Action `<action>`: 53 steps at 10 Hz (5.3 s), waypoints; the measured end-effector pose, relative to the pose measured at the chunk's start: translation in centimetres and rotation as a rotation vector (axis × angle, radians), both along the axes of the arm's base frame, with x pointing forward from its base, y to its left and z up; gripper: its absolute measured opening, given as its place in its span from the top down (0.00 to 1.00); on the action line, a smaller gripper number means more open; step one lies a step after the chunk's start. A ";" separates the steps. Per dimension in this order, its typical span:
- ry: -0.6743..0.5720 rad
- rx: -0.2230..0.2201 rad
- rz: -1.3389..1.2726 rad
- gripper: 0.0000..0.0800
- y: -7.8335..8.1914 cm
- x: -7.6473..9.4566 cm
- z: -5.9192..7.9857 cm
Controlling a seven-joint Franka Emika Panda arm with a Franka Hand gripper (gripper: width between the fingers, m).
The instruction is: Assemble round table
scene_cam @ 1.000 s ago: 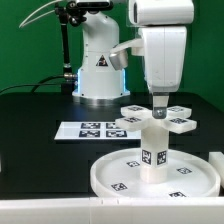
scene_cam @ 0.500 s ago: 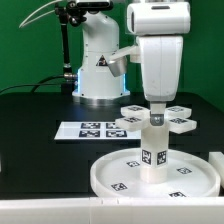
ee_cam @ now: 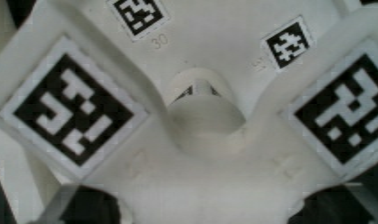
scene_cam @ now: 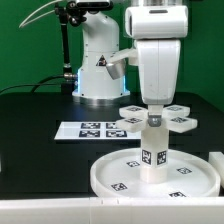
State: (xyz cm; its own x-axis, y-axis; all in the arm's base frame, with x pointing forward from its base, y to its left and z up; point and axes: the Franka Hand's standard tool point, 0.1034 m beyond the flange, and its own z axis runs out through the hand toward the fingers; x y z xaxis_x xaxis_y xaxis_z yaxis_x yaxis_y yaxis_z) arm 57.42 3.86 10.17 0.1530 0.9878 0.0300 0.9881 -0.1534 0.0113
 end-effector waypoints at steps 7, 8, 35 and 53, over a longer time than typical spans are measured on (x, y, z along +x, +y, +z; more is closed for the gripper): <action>0.005 0.003 -0.170 0.45 0.0 0.0 0.0; 0.008 0.005 -0.246 0.45 0.0 0.0 0.0; 0.158 0.107 -2.280 0.45 0.5 0.1 -0.1; 0.370 0.124 -3.321 0.45 0.5 0.4 0.0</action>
Offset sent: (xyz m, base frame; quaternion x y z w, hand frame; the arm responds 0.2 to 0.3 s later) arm 0.0000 0.0000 0.0000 0.0000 0.0000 0.0650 0.9979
